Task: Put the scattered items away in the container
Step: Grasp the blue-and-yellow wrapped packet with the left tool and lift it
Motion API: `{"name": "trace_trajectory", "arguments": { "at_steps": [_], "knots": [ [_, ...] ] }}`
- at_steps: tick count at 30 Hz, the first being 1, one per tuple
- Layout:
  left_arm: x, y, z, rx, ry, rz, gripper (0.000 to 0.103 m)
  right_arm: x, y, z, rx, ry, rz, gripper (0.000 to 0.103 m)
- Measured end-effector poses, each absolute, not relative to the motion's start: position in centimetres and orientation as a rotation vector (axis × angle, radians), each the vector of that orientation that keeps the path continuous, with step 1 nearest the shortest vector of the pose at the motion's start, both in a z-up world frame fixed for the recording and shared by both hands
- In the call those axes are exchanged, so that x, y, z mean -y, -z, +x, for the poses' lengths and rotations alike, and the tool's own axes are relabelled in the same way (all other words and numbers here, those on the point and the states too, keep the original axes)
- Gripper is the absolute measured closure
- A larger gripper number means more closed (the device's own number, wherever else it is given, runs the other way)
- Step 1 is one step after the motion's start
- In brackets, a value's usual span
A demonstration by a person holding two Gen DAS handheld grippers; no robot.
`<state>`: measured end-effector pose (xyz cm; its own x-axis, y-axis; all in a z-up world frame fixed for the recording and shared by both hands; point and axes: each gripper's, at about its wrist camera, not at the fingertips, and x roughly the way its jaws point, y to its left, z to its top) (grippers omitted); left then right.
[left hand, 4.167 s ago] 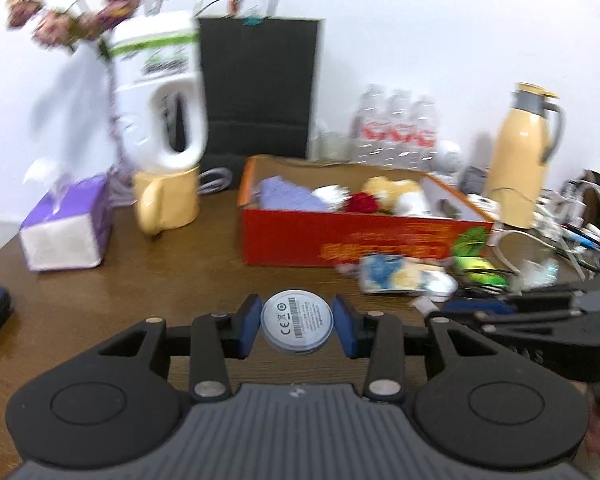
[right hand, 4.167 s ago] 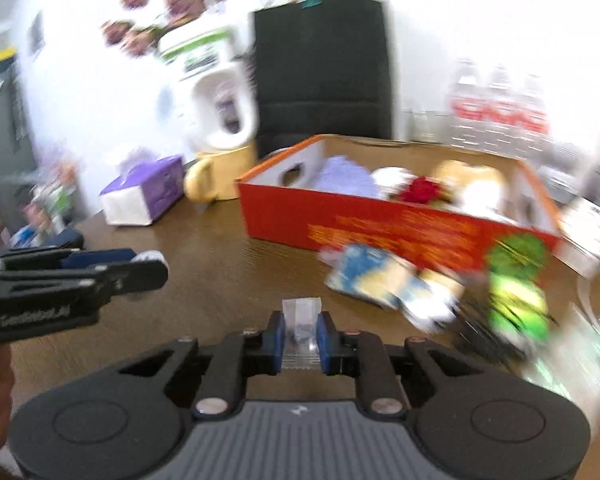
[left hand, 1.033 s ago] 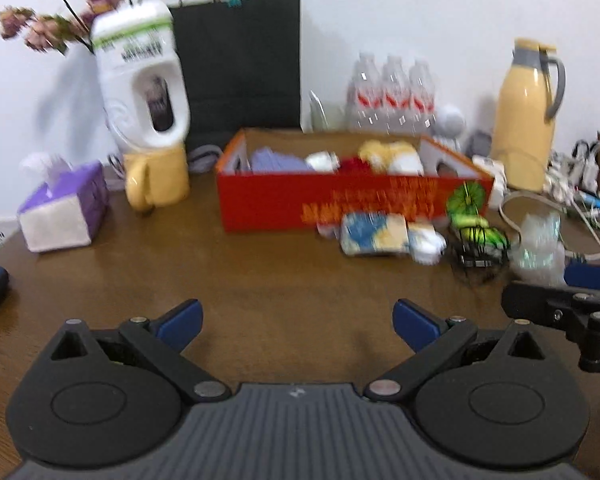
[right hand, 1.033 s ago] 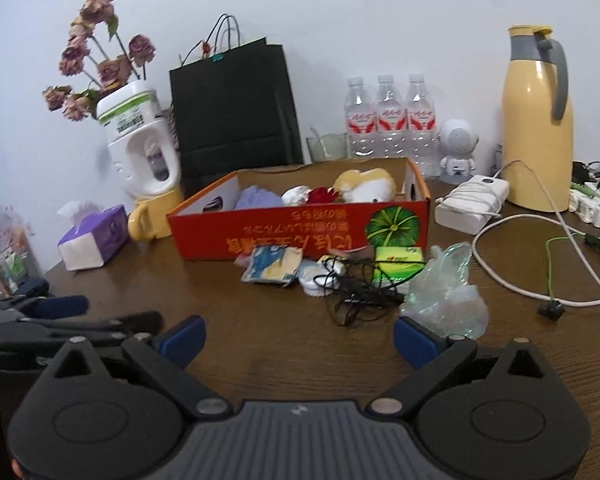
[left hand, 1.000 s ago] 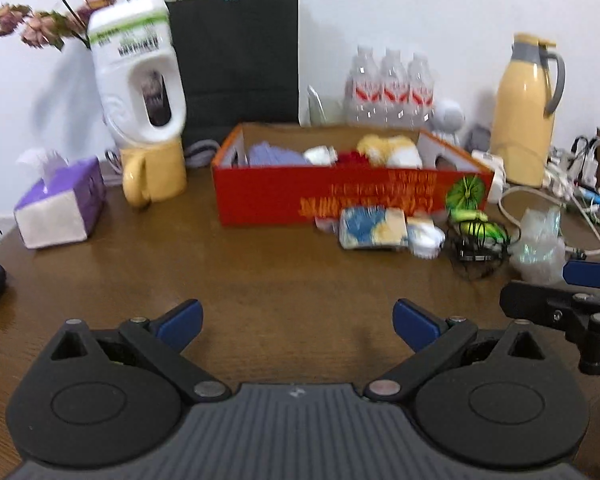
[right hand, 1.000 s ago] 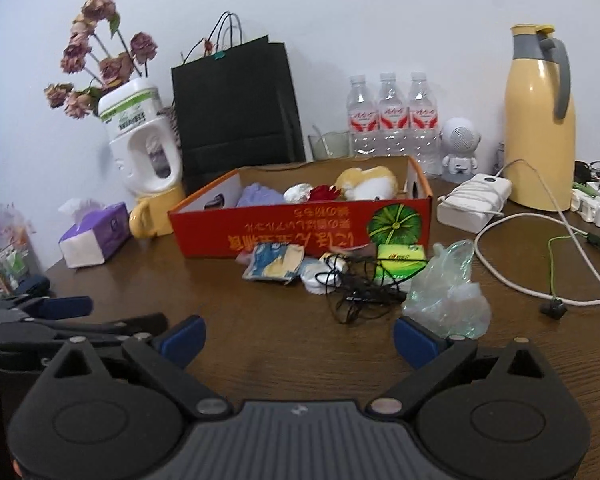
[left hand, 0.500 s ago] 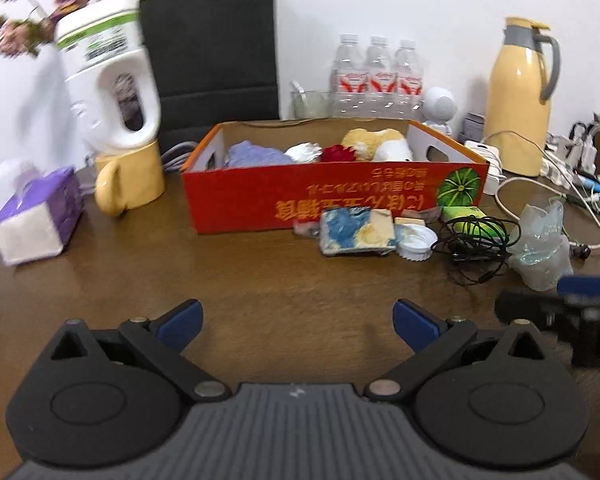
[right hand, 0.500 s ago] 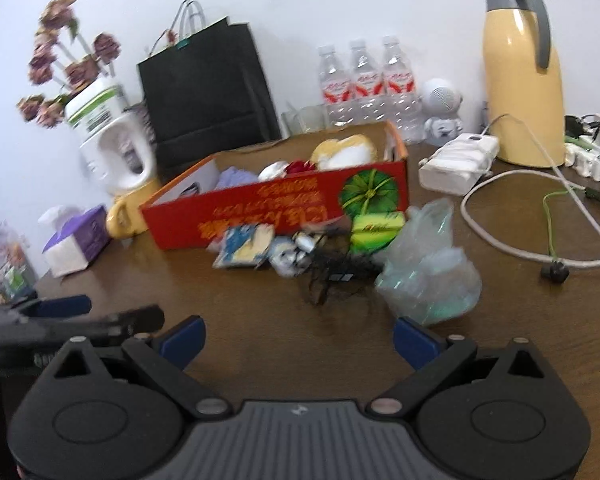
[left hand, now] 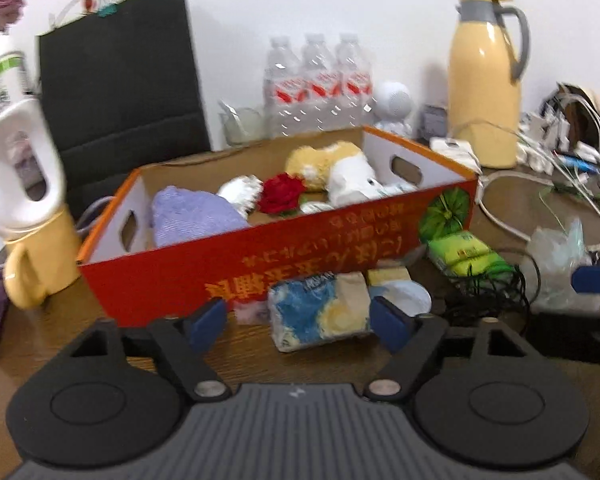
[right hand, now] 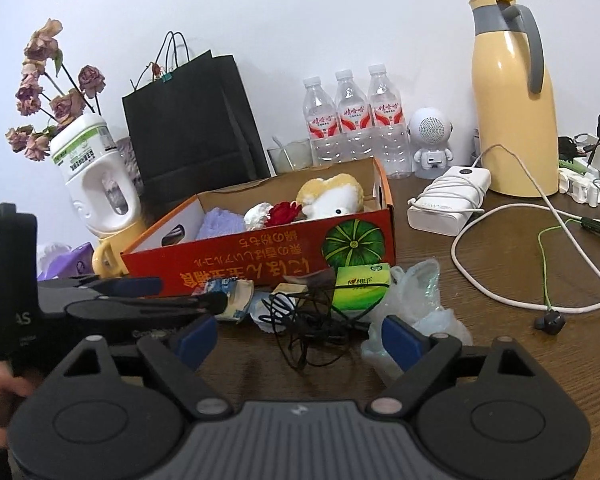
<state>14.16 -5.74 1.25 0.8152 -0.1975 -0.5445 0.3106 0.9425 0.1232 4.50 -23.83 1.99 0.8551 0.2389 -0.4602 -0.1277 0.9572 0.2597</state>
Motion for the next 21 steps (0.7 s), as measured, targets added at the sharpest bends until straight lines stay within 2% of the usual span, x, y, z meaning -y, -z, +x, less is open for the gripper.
{"name": "trace_trajectory", "arguments": {
  "at_steps": [2, 5, 7, 9, 11, 14, 17, 19, 20, 21],
  "knots": [
    [5.9, -0.7, 14.9, -0.601, 0.274, 0.212, 0.027, 23.8, -1.8, 4.7, -0.512, -0.196, 0.229, 0.014],
    [5.8, -0.2, 16.0, -0.66, 0.288, 0.176, 0.028, 23.4, -1.7, 5.1, -0.52, -0.204, 0.227, 0.014],
    [5.7, 0.1, 16.7, -0.679, 0.282, 0.151, 0.039, 23.0, -1.7, 5.1, -0.52, -0.209, 0.217, 0.014],
    [5.4, 0.2, 17.2, -0.694, 0.289, 0.109, 0.073, 22.6, -1.8, 5.1, -0.518, -0.218, 0.204, 0.014],
    [5.1, 0.1, 17.4, -0.696, 0.276, 0.085, 0.089, 22.3, -1.9, 5.0, -0.516, -0.221, 0.192, 0.014],
    [4.5, 0.0, 17.4, -0.698, 0.283, 0.046, 0.101, 22.0, -1.9, 5.0, -0.519, -0.225, 0.182, 0.014],
    [4.3, -0.3, 17.1, -0.678, 0.282, 0.046, 0.102, 21.6, -1.8, 5.0, -0.523, -0.232, 0.175, 0.014],
    [4.3, -0.8, 16.7, -0.641, 0.293, 0.051, 0.098, 21.4, -1.9, 5.1, -0.524, -0.239, 0.168, 0.014],
    [4.4, -1.1, 16.5, -0.618, 0.3, 0.061, 0.086, 21.2, -1.9, 5.1, -0.525, -0.241, 0.166, 0.014],
    [4.4, -1.3, 16.6, -0.617, 0.314, 0.066, 0.061, 21.1, -1.9, 5.1, -0.526, -0.243, 0.165, 0.014]
  ]
}}
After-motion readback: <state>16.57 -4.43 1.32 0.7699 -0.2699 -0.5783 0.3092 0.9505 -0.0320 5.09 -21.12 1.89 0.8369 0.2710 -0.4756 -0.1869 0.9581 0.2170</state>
